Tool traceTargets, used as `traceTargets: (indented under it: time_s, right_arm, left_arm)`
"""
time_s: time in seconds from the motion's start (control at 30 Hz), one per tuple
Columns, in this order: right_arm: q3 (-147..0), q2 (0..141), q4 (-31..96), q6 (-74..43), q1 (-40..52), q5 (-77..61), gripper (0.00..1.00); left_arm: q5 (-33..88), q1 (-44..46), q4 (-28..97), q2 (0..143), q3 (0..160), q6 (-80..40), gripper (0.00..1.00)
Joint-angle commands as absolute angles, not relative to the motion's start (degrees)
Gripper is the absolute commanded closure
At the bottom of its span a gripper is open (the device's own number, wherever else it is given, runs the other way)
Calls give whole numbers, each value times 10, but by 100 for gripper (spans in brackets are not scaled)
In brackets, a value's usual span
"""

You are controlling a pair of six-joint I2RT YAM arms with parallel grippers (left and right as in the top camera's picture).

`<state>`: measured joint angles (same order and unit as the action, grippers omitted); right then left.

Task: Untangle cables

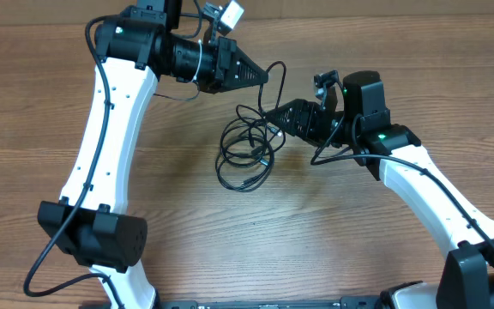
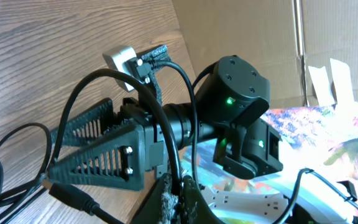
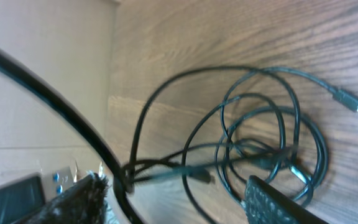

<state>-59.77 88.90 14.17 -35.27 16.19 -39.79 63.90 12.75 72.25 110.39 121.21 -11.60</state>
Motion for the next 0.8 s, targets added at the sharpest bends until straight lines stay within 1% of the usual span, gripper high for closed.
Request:
traceTargets:
  time_s: [0.0, 0.07, 0.13, 0.23, 0.3, 0.37, 0.47, 0.53, 0.6, 0.77]
  right_arm:
    - [-608, 891, 139, -300, 164, -356, 26]
    - [-608, 891, 145, -269, 164, -341, 26]
    - [-608, 891, 149, -252, 164, -342, 31]
    - [-608, 891, 160, -252, 165, -359, 36]
    - [-608, 891, 163, -252, 168, -377, 39]
    - [-608, 891, 163, -252, 172, -404, 41]
    - [-608, 891, 161, -249, 178, -445, 41]
    - [-608, 891, 158, -249, 180, -475, 41]
    - [-608, 891, 159, -249, 182, -494, 41]
    - [-607, 891, 174, -225, 196, -479, 40]
  left_arm:
    - [660, 131, 720, 1067, 1230, -121, 96]
    - [660, 131, 720, 1064, 1231, -121, 96]
    - [654, 131, 720, 1063, 1231, -125, 96]
    - [653, 129, 720, 1063, 1231, -132, 96]
    - [633, 128, 719, 1063, 1231, -144, 96]
    - [582, 127, 719, 1063, 1231, -167, 96]
    - [503, 128, 720, 1063, 1231, -203, 96]
    - [472, 128, 719, 1063, 1231, -211, 96]
    - [470, 127, 719, 1063, 1231, -215, 96]
    - [495, 128, 704, 1063, 1231, -234, 96]
